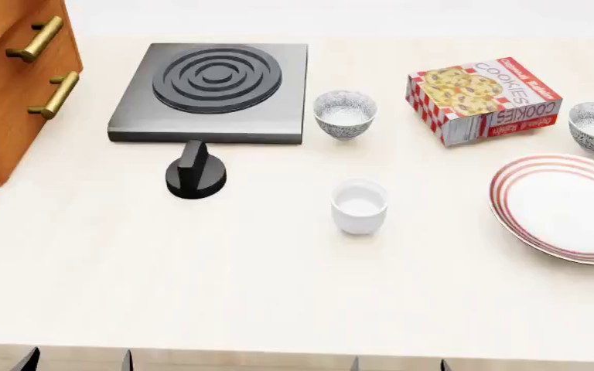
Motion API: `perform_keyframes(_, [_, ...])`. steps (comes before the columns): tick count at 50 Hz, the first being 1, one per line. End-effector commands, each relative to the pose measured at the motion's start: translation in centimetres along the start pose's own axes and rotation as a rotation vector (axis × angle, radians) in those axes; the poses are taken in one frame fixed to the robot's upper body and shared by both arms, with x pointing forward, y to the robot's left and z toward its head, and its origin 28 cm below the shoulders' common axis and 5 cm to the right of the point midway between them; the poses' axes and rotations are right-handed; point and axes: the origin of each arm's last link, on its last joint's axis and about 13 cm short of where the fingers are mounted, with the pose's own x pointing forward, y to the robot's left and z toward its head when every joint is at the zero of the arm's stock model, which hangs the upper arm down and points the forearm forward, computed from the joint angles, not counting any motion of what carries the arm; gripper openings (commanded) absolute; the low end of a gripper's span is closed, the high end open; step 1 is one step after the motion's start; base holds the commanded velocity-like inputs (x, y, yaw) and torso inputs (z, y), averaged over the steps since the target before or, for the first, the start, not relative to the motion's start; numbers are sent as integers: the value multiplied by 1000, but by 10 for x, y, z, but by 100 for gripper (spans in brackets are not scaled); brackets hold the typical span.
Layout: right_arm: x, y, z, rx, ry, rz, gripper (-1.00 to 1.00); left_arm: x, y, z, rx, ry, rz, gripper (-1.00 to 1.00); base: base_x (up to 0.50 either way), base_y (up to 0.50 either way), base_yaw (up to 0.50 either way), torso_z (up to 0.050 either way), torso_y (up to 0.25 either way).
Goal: Pick the akita bowl next to the plate and place it on the plate.
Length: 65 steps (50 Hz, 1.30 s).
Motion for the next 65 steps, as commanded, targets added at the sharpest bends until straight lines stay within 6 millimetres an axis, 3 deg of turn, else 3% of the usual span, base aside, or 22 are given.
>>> perform_keyframes(1, [1, 0, -1, 5, 9, -8, 100, 0, 0, 1, -3, -7, -1, 100, 0, 0, 0, 0, 0])
perform_keyframes(11, [2, 0, -2, -14, 13, -10, 100, 1, 0, -1, 21, -2, 1, 100, 0, 0, 0, 0, 0])
perform_keyframes(12, [2, 0, -2, -15, 14, -10, 100, 1, -1, -3, 86, -2, 6, 100, 0, 0, 0, 0, 0])
perform_keyframes(15, [3, 0, -2, -15, 12, -17, 100, 0, 0, 1, -30, -16, -4, 100, 0, 0, 0, 0, 0])
perform_keyframes(20, [2, 0, -2, -14, 4, -32, 100, -1, 0, 4, 1, -18, -18, 100, 0, 0, 0, 0, 0])
perform_keyframes(25, [1, -1, 0, 17, 24, -16, 100, -1, 5, 17, -55, -37, -14, 100, 0, 0, 0, 0, 0])
perform_keyframes(26, [0, 0, 2, 43, 35, -10, 100, 0, 8, 24, -132, 4, -26, 100, 0, 0, 0, 0, 0])
perform_keyframes(30, [-1, 5, 35, 136, 12, 47, 100, 6, 24, 43, -186, -22, 5, 100, 0, 0, 0, 0, 0])
perform_keyframes(39, [-2, 8, 104, 257, -80, 136, 100, 27, 69, 54, -333, -26, 158, 100, 0, 0, 0, 0, 0])
perform_keyframes(47, [9, 4, 145, 275, -163, 170, 100, 38, 87, 47, -334, -27, 214, 100, 0, 0, 0, 0, 0])
perform_keyframes(54, [17, -2, 167, 271, -237, 165, 100, 44, 94, 37, -322, -42, 245, 100, 0, 0, 0, 0, 0])
perform_keyframes(65, [19, -2, 159, 253, -228, 165, 100, 46, 93, 34, -337, -27, 253, 100, 0, 0, 0, 0, 0])
